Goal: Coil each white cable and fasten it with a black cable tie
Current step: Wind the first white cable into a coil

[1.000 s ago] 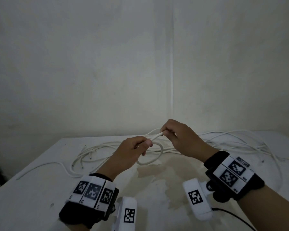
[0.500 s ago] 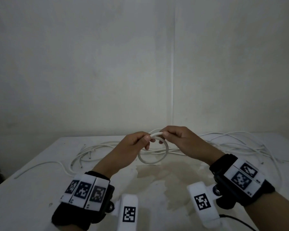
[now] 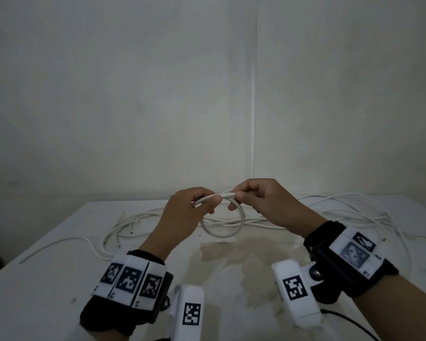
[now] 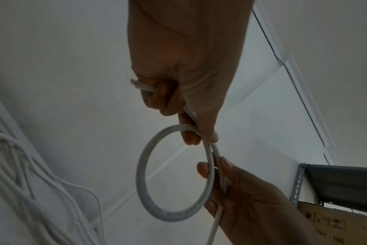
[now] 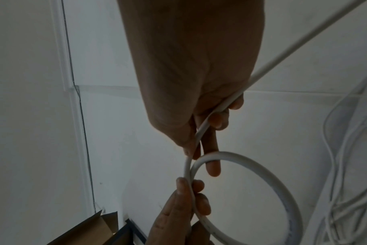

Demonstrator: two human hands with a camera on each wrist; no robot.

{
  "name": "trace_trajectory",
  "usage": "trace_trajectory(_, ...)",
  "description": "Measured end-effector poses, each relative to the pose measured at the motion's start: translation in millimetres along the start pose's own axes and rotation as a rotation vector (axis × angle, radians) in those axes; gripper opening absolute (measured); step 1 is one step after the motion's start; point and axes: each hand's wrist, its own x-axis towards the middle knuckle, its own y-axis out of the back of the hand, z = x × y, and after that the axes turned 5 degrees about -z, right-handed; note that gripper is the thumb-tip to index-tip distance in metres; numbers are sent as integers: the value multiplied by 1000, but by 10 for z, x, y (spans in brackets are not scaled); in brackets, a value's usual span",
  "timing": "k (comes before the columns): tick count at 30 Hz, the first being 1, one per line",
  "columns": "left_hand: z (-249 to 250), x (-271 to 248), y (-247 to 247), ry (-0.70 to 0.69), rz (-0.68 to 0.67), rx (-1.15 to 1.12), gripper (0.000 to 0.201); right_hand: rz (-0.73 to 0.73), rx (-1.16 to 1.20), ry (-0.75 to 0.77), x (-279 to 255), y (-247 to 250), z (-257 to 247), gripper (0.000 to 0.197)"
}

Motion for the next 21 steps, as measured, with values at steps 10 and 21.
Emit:
trace_trajectory(10,38,-12,-25,-22,86,118,17,53,-45,-19,16,-23,8,20)
trace_trajectory(21,33,-40,141,261,-124,-96,26,93,-73,-35,-20,34,45,19)
